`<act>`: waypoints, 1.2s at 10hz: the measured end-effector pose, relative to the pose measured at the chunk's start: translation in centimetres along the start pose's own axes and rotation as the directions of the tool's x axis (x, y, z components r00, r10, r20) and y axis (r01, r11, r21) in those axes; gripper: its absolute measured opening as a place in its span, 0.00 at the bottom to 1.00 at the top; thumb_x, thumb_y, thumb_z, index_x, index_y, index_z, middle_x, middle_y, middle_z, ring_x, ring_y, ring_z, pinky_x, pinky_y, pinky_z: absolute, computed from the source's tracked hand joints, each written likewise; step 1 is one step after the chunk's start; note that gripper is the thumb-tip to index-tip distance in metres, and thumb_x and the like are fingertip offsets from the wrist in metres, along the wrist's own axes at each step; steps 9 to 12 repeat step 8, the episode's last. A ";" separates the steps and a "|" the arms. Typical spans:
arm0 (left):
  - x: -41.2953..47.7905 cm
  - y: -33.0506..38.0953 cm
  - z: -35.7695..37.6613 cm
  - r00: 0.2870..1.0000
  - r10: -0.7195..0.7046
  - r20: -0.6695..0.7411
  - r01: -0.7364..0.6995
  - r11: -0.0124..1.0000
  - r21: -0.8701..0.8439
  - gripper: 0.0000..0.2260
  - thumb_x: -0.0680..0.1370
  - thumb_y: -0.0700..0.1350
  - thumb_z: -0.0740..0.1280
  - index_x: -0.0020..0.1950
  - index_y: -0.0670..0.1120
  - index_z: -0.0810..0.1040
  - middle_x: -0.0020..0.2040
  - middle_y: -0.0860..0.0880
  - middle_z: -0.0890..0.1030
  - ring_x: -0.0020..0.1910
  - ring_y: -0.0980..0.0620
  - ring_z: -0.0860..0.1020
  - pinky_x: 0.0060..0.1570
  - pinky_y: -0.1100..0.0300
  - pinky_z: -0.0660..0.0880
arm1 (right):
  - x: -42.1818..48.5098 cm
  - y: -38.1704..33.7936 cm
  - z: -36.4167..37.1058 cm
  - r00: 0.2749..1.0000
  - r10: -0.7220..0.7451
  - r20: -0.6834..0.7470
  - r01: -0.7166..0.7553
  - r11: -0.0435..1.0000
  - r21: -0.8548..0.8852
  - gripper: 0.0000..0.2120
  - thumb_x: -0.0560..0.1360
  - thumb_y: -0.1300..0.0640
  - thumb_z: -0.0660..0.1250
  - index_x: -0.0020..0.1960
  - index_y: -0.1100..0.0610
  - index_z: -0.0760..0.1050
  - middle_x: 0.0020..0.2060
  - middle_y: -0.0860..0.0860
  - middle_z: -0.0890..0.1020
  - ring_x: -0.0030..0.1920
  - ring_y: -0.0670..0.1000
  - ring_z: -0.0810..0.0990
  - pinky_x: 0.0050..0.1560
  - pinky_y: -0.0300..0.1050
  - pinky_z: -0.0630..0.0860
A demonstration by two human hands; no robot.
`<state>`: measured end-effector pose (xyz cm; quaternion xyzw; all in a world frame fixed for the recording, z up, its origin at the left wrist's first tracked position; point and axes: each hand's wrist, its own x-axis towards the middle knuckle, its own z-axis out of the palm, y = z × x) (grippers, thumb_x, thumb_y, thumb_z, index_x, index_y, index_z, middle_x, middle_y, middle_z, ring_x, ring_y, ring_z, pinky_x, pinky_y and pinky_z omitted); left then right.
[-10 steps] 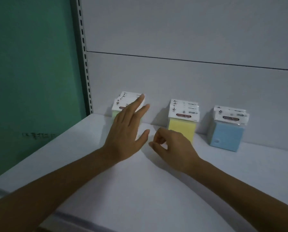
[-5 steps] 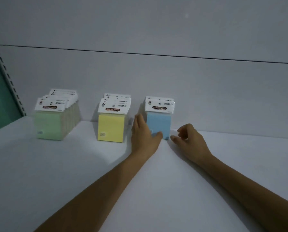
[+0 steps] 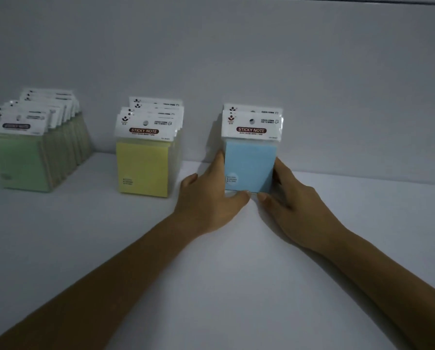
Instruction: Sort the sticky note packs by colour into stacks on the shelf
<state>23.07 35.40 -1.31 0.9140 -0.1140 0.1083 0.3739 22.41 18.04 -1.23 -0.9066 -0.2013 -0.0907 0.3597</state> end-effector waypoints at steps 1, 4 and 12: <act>0.2 -0.2 0.3 1.000 0.019 0.006 -0.019 0.998 0.067 0.36 0.75 0.51 0.66 0.77 0.49 0.49 0.70 0.54 0.70 0.66 0.52 0.72 0.67 0.47 0.65 | 0.1 0.0 0.2 0.999 -0.034 -0.011 0.033 0.996 -0.077 0.29 0.78 0.54 0.61 0.75 0.48 0.51 0.64 0.45 0.75 0.57 0.48 0.78 0.51 0.33 0.69; 0.5 0.4 0.4 0.997 -0.070 0.022 0.066 0.987 0.147 0.35 0.77 0.59 0.61 0.76 0.48 0.48 0.71 0.52 0.70 0.67 0.50 0.71 0.68 0.48 0.64 | 0.2 0.3 1.0 0.997 -0.064 -0.037 0.054 0.973 -0.226 0.31 0.78 0.52 0.59 0.76 0.54 0.47 0.61 0.49 0.75 0.55 0.50 0.75 0.55 0.44 0.69; -3.1 2.9 -0.9 0.983 -0.169 -0.076 0.176 0.980 0.089 0.32 0.77 0.53 0.64 0.75 0.44 0.54 0.72 0.42 0.67 0.70 0.45 0.67 0.65 0.54 0.66 | -0.4 0.3 -0.2 0.975 0.197 -0.105 -0.195 0.980 0.024 0.29 0.77 0.51 0.63 0.74 0.57 0.57 0.71 0.56 0.68 0.69 0.57 0.69 0.67 0.52 0.67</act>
